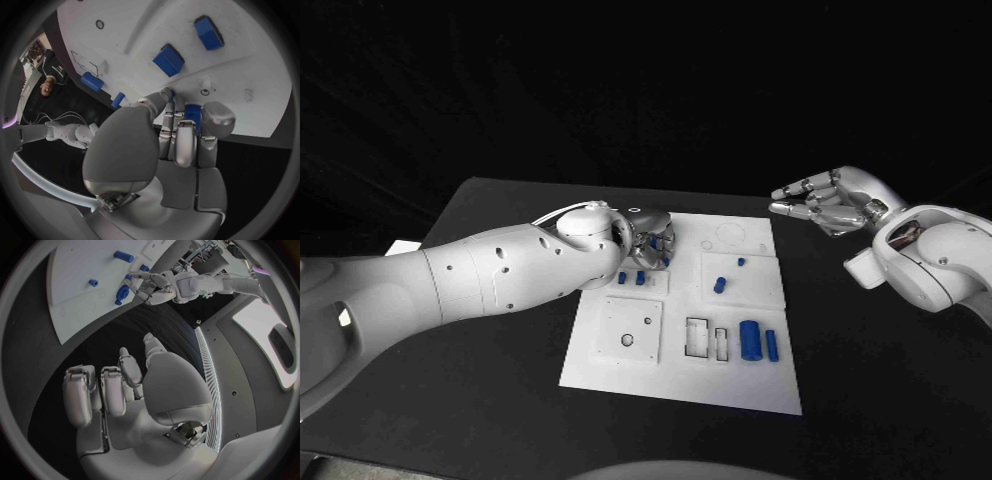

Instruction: Assemble the parts on the task board

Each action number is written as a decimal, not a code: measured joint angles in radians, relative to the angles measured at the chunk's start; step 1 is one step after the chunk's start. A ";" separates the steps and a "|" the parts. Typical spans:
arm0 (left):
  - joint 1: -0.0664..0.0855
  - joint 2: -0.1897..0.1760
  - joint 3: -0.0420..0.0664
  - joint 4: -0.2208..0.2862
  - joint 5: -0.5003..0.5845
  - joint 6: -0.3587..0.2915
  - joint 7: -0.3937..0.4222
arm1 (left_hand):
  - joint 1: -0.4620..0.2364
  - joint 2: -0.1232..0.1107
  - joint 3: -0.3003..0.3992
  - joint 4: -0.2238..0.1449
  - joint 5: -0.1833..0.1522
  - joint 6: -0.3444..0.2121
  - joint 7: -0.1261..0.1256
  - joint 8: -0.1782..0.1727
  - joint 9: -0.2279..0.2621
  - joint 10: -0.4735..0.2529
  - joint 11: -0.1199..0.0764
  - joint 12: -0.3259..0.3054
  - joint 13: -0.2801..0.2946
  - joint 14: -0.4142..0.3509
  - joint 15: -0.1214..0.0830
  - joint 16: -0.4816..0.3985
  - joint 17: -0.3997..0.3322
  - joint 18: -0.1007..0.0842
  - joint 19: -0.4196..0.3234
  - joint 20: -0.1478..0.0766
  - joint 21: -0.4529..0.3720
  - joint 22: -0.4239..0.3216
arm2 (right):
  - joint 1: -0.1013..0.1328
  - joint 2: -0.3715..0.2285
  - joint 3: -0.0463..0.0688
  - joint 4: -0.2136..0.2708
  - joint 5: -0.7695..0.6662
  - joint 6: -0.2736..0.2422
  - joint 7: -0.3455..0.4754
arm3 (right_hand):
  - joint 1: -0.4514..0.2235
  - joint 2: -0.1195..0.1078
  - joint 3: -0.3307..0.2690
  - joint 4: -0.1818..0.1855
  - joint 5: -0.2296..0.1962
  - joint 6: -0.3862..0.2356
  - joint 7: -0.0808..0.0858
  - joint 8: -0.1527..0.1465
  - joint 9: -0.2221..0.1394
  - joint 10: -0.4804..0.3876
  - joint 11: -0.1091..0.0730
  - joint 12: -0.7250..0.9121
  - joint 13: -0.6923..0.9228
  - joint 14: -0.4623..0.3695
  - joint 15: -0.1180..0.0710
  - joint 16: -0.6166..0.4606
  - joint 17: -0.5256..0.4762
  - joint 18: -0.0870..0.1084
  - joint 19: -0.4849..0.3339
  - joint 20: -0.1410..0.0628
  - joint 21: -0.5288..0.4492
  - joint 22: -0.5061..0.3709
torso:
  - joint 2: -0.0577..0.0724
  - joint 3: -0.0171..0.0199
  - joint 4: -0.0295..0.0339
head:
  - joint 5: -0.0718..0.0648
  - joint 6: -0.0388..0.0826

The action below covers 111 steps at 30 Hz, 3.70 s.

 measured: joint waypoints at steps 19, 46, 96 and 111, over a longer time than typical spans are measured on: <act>-0.005 -0.007 0.002 0.006 0.002 -0.025 0.015 | -0.012 0.020 0.060 -0.052 -0.003 0.052 0.009 -0.029 0.001 0.092 0.000 -0.086 -0.018 0.003 -0.003 0.013 0.000 0.000 0.000 0.000 0.001 0.004 | 0.000 0.006 0.000 -0.004 0.000 0.003 0.000 | 0.000 0.000 0.000 0.000 0.000 0.000 0.000 0.000 0.000 0.000 0.000 0.000 0.000 0.000 0.000 0.000 0.000 0.000 0.000 0.000 0.000 0.000 | 0.000 0.0001 0.0001 | 0.000 0.002; 0.014 -0.142 0.046 0.115 0.115 -0.082 0.011 | -0.041 0.004 0.061 -0.059 -0.004 0.063 0.013 -0.054 0.001 0.113 0.007 -0.132 -0.022 0.003 -0.003 0.013 -0.007 0.000 0.000 0.000 -0.003 0.000 | -0.001 0.005 0.000 -0.011 0.000 0.004 0.000 | 0.000 0.000 0.000 0.000 0.000 0.000 0.000 0.000 0.000 0.000 0.000 0.000 0.001 0.000 0.000 0.000 0.000 0.000 0.000 0.000 0.000 0.000 | -0.001 0.0012 0.0024 | 0.002 0.013; -0.010 -0.161 0.040 0.089 0.175 -0.030 -0.034 | -0.061 0.003 0.060 -0.058 -0.004 0.065 0.016 -0.066 -0.004 0.117 0.011 -0.151 -0.023 0.003 -0.003 0.013 -0.014 0.000 0.000 0.000 -0.014 -0.009 | -0.002 0.004 0.000 -0.012 0.001 -0.002 0.003 | 0.004 0.004 -0.003 -0.003 0.000 0.000 0.000 0.000 0.001 -0.003 -0.003 0.000 -0.003 0.000 0.000 0.000 0.000 0.000 0.000 0.000 0.000 0.000 | 0.000 0.0002 -0.0002 | 0.007 0.001; -0.010 -0.158 0.040 0.082 0.166 -0.013 -0.044 | -0.065 -0.002 0.056 -0.059 -0.004 0.065 0.016 -0.068 -0.003 0.120 0.007 -0.157 -0.023 0.003 -0.003 0.013 -0.014 0.000 0.000 0.000 -0.014 -0.009 | -0.002 0.003 0.000 -0.012 0.001 -0.002 0.003 | 0.004 0.004 -0.003 -0.003 0.000 0.000 0.000 0.000 0.001 -0.003 -0.003 0.000 -0.003 0.000 0.000 0.000 0.000 0.000 0.000 0.000 0.000 0.001 | 0.000 0.0001 -0.0001 | 0.008 -0.002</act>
